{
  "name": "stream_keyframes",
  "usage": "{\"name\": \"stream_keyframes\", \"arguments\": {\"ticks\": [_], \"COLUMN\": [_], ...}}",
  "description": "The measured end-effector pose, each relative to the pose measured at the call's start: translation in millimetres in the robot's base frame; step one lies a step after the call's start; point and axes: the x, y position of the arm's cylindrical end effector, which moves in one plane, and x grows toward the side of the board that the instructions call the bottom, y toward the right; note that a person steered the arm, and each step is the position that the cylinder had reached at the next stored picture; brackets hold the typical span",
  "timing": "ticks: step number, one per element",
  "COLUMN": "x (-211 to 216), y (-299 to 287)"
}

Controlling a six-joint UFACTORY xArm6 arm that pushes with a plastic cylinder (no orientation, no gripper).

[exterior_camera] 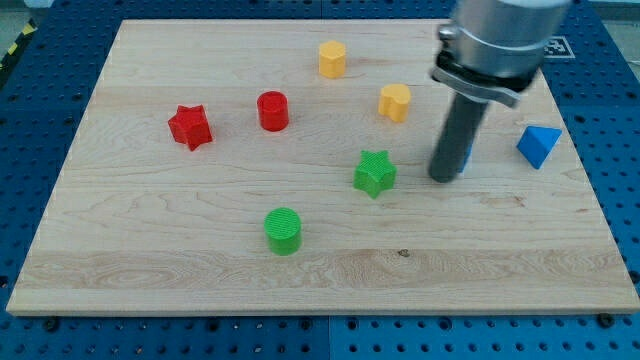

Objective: Move the blue cube top left to the blue triangle

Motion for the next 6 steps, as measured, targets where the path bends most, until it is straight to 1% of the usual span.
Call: {"name": "stream_keyframes", "arguments": {"ticks": [2, 3, 4, 5, 6], "x": [-45.3, -38.8, -17.7, -17.7, -17.8], "y": [17.1, 18.2, 18.5, 33.8, 37.2]}}
